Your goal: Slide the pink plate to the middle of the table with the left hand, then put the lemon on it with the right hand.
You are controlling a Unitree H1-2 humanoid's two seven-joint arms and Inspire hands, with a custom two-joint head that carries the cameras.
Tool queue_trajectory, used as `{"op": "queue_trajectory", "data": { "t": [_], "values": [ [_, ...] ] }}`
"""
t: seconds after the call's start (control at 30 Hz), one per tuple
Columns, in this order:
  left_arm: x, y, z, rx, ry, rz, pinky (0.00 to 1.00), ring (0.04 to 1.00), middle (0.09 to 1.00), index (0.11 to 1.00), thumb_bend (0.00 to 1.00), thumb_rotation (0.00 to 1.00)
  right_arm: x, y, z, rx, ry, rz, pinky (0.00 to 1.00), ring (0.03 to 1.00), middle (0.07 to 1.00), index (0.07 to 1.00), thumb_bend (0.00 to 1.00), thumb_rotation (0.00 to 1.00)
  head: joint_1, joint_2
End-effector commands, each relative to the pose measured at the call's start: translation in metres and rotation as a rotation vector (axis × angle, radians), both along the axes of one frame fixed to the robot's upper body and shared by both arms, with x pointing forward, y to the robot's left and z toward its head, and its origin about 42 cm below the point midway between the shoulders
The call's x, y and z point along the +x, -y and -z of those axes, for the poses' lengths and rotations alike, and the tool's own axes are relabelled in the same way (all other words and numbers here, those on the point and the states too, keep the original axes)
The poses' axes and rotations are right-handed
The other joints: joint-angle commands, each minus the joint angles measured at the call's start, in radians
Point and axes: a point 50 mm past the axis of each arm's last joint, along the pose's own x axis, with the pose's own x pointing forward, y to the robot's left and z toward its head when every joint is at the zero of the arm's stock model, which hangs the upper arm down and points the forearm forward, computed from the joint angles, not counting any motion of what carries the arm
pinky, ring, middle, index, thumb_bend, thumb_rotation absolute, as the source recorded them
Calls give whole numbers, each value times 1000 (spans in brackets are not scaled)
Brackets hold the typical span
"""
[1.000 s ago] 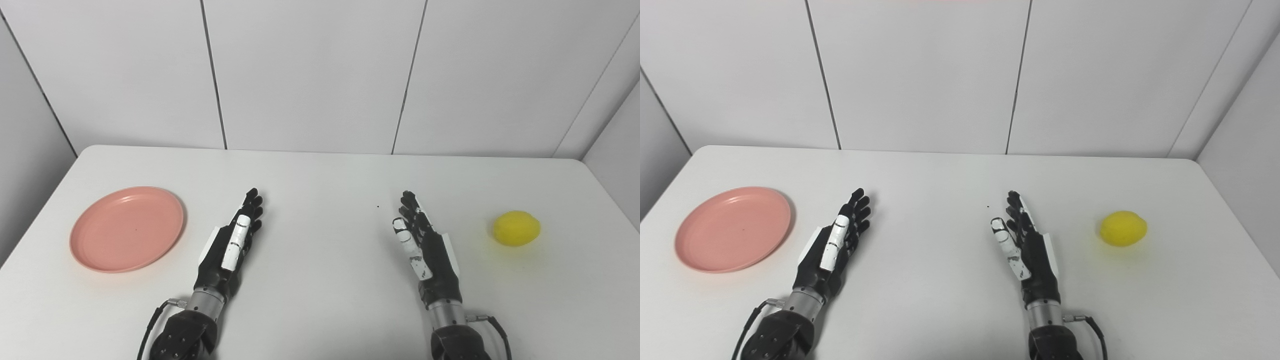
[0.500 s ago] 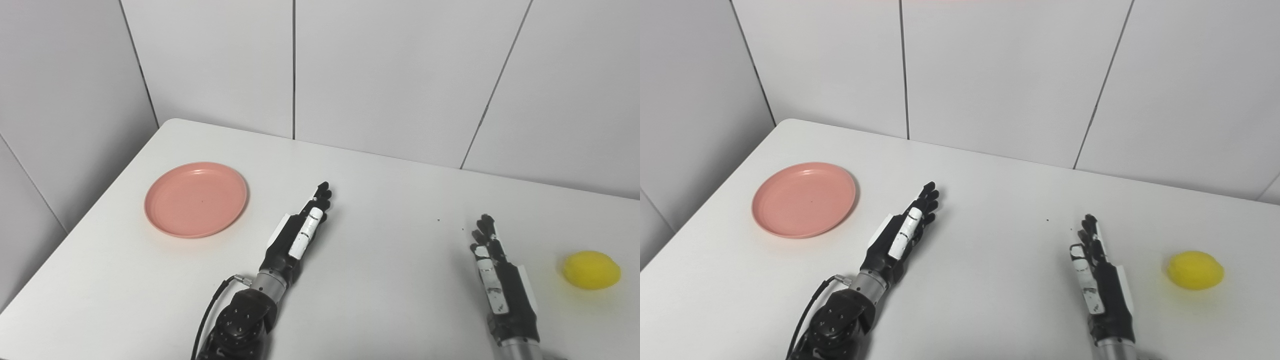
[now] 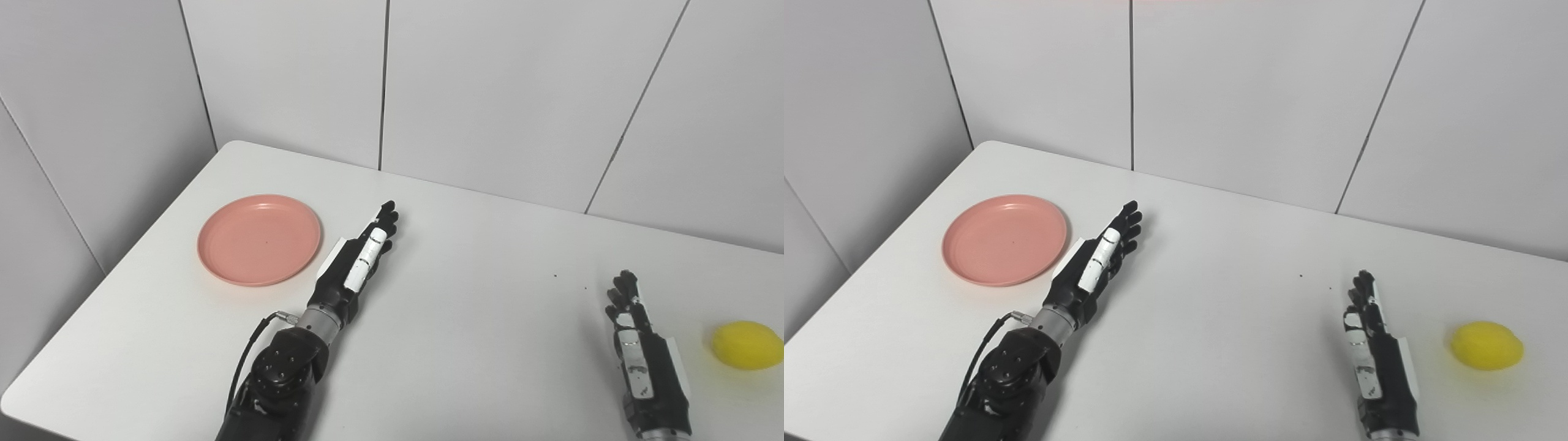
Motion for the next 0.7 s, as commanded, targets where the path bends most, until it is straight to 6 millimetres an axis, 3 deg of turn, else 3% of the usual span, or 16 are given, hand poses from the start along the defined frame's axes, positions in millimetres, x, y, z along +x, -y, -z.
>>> {"op": "queue_trajectory", "data": {
  "t": [0.0,0.2,0.67],
  "values": [
    [8,-2,-28,-14,88,15,1000,1000,1000,1000,755,1000,0,3,-5,9,60,1,1000,1000,1000,1000,520,948,5,-7],
    [5,-14,-41,4,133,-35,1000,1000,1000,1000,764,1000,-2,4,-5,4,60,5,1000,1000,1000,1000,507,958,21,-23],
    [7,-80,-65,10,253,-218,972,926,913,904,740,1000,-5,4,-7,14,61,-2,1000,1000,1000,1000,456,951,23,-38]
  ]
}}
